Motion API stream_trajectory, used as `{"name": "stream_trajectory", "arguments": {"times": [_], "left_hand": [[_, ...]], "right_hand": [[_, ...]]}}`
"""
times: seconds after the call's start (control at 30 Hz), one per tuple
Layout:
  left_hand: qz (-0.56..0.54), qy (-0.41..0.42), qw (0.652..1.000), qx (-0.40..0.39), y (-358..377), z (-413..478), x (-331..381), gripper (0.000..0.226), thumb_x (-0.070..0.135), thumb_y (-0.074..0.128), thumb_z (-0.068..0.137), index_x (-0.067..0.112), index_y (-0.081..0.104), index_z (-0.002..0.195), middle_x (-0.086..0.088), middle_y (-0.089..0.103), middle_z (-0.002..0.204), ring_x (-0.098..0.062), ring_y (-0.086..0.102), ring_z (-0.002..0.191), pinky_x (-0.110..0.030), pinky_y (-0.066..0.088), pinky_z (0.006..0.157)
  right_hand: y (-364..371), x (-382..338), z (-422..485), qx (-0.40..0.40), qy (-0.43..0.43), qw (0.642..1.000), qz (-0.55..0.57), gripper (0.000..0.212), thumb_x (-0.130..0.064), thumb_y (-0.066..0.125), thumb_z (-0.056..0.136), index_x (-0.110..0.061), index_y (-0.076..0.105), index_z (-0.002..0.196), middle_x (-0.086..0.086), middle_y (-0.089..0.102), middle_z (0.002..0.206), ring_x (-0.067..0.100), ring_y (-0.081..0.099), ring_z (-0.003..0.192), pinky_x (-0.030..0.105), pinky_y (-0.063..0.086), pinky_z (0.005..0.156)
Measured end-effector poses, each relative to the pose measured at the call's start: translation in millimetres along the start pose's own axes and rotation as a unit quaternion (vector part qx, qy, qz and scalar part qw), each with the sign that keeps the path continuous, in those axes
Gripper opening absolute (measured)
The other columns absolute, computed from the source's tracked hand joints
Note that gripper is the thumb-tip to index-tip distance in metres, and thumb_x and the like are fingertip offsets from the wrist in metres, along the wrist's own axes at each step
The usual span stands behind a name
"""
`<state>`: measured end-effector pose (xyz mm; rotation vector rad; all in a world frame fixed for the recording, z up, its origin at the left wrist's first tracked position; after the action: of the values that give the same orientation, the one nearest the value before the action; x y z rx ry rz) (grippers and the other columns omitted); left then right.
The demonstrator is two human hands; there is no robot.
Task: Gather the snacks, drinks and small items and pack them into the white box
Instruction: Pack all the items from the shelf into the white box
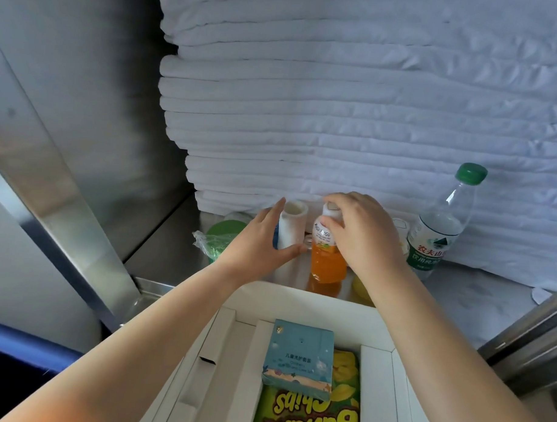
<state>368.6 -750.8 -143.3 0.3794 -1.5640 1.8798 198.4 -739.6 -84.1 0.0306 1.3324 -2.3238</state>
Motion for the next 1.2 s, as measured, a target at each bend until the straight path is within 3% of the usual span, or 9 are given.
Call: {"name": "stream_trajectory", "arguments": {"times": [0.23,0.37,0.5,0.67,0.77,0.87,1.2], "left_hand": [[0.031,0.013,0.999,0.003,0.8,-1.7,1.3,0.087,0.056,0.06,0.082,0.028,0.013,0.149,0.001,0.031,0.15,-0.017,0.036,0.132,-0.022,0.03,0.094],[0.029,0.01,0.999,0.029,-8.5,-1.3,0.9,0.076,0.049,0.06,0.084,0.028,0.022,0.147,0.005,0.033,0.149,-0.014,0.037,0.131,-0.022,0.03,0.095],[0.08,-0.009,0.993,0.082,-38.0,10.2,-16.1,0.064,0.039,0.058,0.089,0.024,0.031,0.144,0.003,0.035,0.147,-0.021,0.047,0.121,-0.025,0.035,0.091],[0.237,-0.058,0.97,0.003,-46.3,22.4,-54.7,0.061,0.046,0.052,0.09,0.021,0.033,0.143,-0.002,0.04,0.143,-0.022,0.04,0.128,-0.034,0.036,0.098],[0.233,-0.082,0.968,-0.046,-30.1,14.8,-67.6,0.061,0.055,0.052,0.086,0.023,0.041,0.137,0.0,0.044,0.137,-0.021,0.044,0.122,-0.034,0.042,0.092],[0.231,-0.077,0.968,-0.052,-24.6,9.7,-72.7,0.066,0.056,0.057,0.083,0.024,0.04,0.137,0.003,0.04,0.138,-0.018,0.043,0.122,-0.032,0.043,0.089],[0.192,-0.116,0.974,-0.041,-65.5,-15.3,-107.4,0.057,0.043,0.066,0.079,0.027,0.045,0.13,0.007,0.045,0.13,-0.014,0.041,0.119,-0.032,0.043,0.09]], "right_hand": [[0.6,13.6,-2.1,-0.034,0.055,0.996,-0.054,0.026,-0.028,0.054,0.093,-0.015,0.055,0.115,0.004,0.06,0.11,0.019,0.052,0.102,0.026,0.042,0.073],[-5.1,-6.7,-3.5,-0.008,-0.016,0.998,-0.06,0.031,-0.024,0.06,0.089,-0.012,0.056,0.117,0.005,0.058,0.116,0.023,0.049,0.11,0.032,0.044,0.084],[-4.9,-35.0,-6.9,0.037,-0.096,0.995,-0.003,0.023,-0.011,0.063,0.085,-0.008,0.063,0.107,0.007,0.062,0.106,0.027,0.055,0.102,0.035,0.048,0.079],[20.9,-48.5,-7.7,-0.05,-0.152,0.987,-0.028,0.027,-0.003,0.055,0.087,-0.008,0.062,0.113,0.007,0.061,0.111,0.026,0.053,0.106,0.031,0.043,0.087],[35.1,-46.6,-7.8,-0.097,-0.159,0.982,-0.028,0.033,-0.008,0.047,0.094,-0.012,0.053,0.126,0.004,0.053,0.125,0.021,0.045,0.118,0.031,0.043,0.094],[47.0,-42.7,-6.8,-0.13,-0.152,0.979,-0.046,0.035,-0.01,0.042,0.096,-0.015,0.047,0.13,0.001,0.046,0.133,0.018,0.04,0.123,0.032,0.044,0.093],[67.7,-49.1,23.0,-0.159,-0.165,0.972,-0.042,0.032,-0.006,0.046,0.093,-0.009,0.05,0.125,0.006,0.048,0.129,0.022,0.044,0.118,0.032,0.038,0.097]]}}
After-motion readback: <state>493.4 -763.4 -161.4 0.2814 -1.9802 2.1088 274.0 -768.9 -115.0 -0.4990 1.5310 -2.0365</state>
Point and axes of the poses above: each hand's wrist, its own z-axis towards the middle knuckle, its own y-axis out of the palm, x = y × z, the point moved 4 cm from there along z, towards the middle knuckle
